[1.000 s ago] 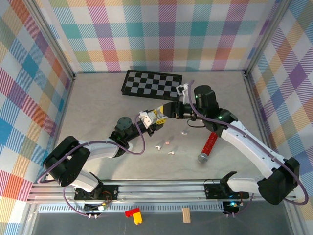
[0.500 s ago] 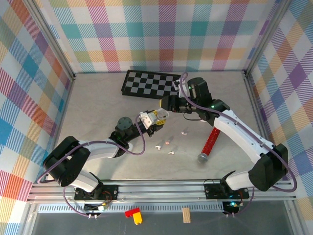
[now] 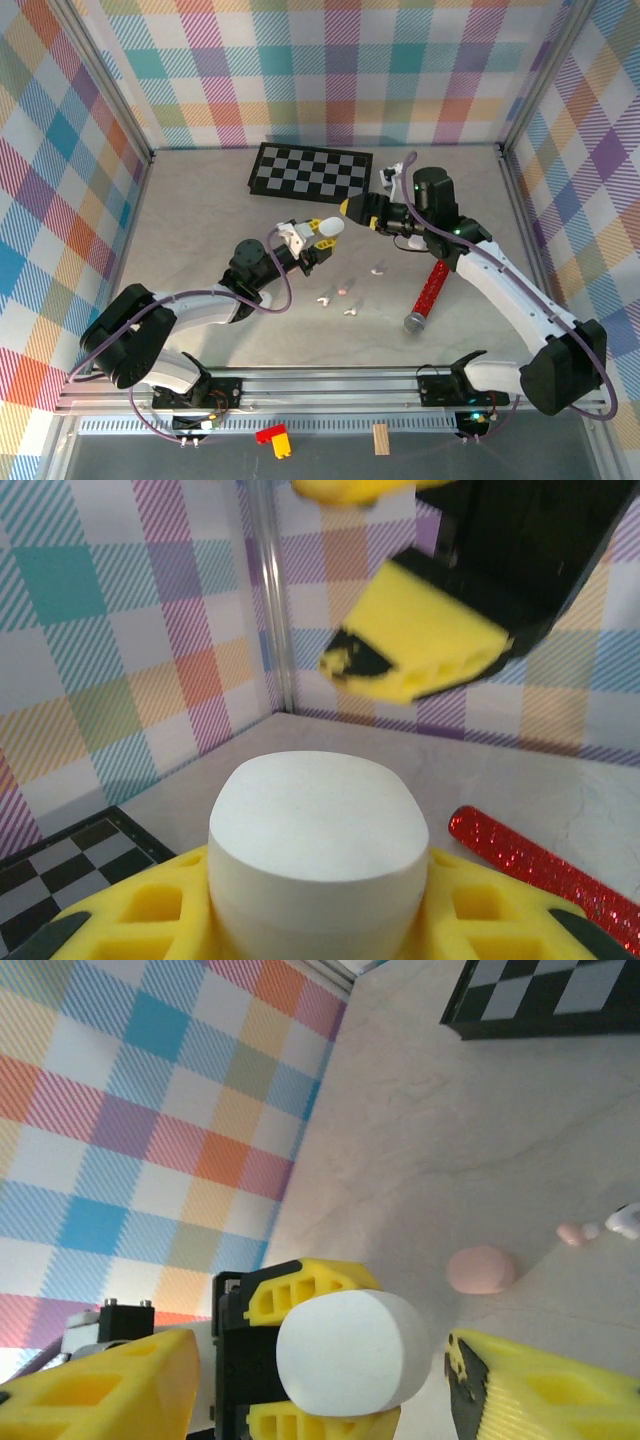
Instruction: Insert wireless bluetooth earbuds into charging case
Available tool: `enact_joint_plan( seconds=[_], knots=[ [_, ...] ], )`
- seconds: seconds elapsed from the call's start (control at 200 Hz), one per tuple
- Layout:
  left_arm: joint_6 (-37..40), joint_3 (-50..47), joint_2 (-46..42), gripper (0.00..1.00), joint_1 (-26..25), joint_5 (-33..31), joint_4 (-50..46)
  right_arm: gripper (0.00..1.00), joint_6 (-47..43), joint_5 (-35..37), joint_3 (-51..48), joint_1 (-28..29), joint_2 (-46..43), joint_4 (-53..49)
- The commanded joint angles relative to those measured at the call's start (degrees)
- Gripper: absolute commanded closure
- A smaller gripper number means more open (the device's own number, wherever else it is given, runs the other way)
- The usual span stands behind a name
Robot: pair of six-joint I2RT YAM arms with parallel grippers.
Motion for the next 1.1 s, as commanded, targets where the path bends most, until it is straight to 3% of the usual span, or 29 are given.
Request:
enact_joint_plan(
  seconds=[0.0, 0.195, 0.375, 0.71, 0.82, 0.975, 1.095],
  knots=[
    [-6.02, 1.28, -1.57, 0.72, -0.50, 0.74, 6.34, 0.32, 9.75, -10.18, -2.50, -0.86, 1.97, 11.13],
    [-8.03, 2.91, -1.47, 0.72, -0.55, 1.08, 7.26, 0.34, 20.65, -17.43, -5.56, -0.86, 5.78, 26.32],
    [-9.00, 4.14, 2.53, 0.72, -0.59, 0.91, 12.26, 0.43, 28.72, -20.31, -6.14, -0.84, 9.83, 34.97],
    [-7.31, 3.36, 3.46, 0.69, -0.54, -0.42, 12.44, 0.77, 22.22, -16.27, -6.62, -1.01, 6.85, 26.49],
    [-7.42, 2.69, 2.93, 0.48, -0.50, -0.48, 11.69, 0.79, 20.42, -15.02, -6.94, -1.12, 6.80, 26.34],
    [-7.26, -1.21, 0.26, 0.12, 0.61, -3.00, 9.14, 0.79, 14.28, -10.90, -7.54, -2.96, 7.58, 21.47],
    [-7.10, -4.70, -5.04, 0.00, 1.46, -5.80, 2.19, 0.78, 5.61, -3.34, -7.15, -4.55, 8.83, 13.85]
  ],
)
